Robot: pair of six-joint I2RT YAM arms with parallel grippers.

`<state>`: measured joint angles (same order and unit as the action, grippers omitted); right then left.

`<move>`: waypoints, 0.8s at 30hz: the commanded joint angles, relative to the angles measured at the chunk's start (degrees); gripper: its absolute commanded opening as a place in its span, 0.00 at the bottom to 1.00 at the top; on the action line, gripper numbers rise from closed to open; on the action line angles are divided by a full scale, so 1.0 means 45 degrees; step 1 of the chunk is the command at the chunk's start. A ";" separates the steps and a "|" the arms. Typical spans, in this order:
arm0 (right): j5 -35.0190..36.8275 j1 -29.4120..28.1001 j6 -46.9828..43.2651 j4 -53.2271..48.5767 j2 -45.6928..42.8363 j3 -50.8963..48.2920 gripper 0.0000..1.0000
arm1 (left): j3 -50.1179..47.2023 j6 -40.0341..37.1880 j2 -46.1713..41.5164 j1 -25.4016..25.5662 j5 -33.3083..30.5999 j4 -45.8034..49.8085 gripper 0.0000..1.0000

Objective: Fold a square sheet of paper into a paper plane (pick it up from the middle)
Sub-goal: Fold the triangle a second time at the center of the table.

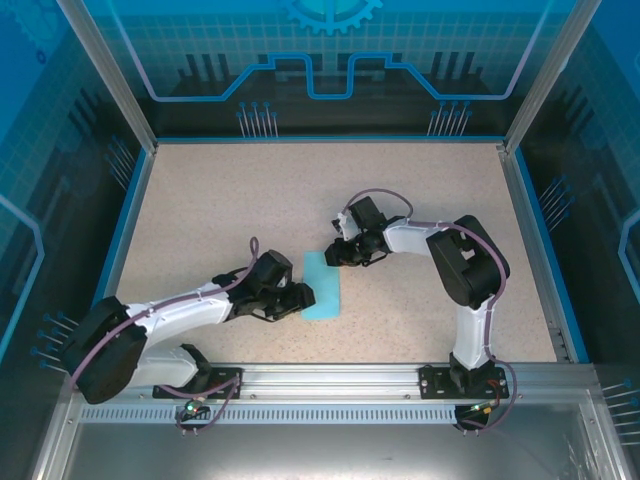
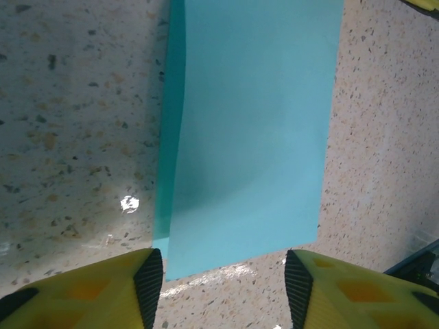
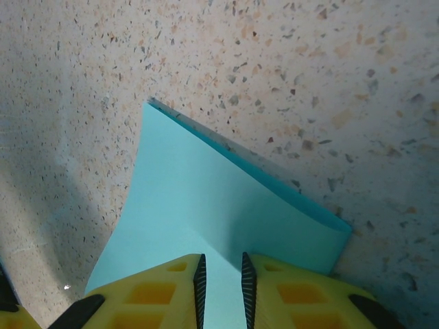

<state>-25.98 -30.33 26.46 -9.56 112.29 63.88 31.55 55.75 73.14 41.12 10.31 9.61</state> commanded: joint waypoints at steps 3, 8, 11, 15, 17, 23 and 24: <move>-0.0066 0.0282 -0.0237 0.0055 0.0124 -0.0298 0.24 | -0.0102 0.0343 0.0325 0.0242 0.0020 -0.0281 0.50; -0.0128 0.0348 -0.0296 0.0112 0.0174 -0.0416 0.24 | -0.0073 0.0209 0.0187 0.0276 -0.0517 0.0627 0.51; -0.0183 0.0372 -0.0288 0.0179 0.0226 -0.0453 0.24 | -0.0266 0.0456 0.0244 0.0352 -0.0354 0.0097 0.51; -0.0232 0.0392 -0.0257 0.0216 0.0262 -0.0469 0.24 | -0.0233 0.0658 0.0631 0.0513 -0.0297 -0.0277 0.51; -0.0257 0.0391 -0.0259 0.0230 0.0281 -0.0480 0.24 | -0.0249 0.0697 0.0755 0.0529 -0.0269 -0.0428 0.50; -0.0253 0.0415 -0.0320 0.0192 0.0295 -0.0541 0.24 | 0.0005 0.0629 0.0526 0.0522 -0.0423 -0.0142 0.37; -0.0262 0.0411 -0.0296 0.0211 0.0291 -0.0555 0.24 | 0.0053 0.0589 0.0456 0.0529 -0.0444 -0.0045 0.34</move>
<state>-27.49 -29.56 26.00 -7.64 112.31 62.70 31.29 58.52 76.07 43.05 9.34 8.32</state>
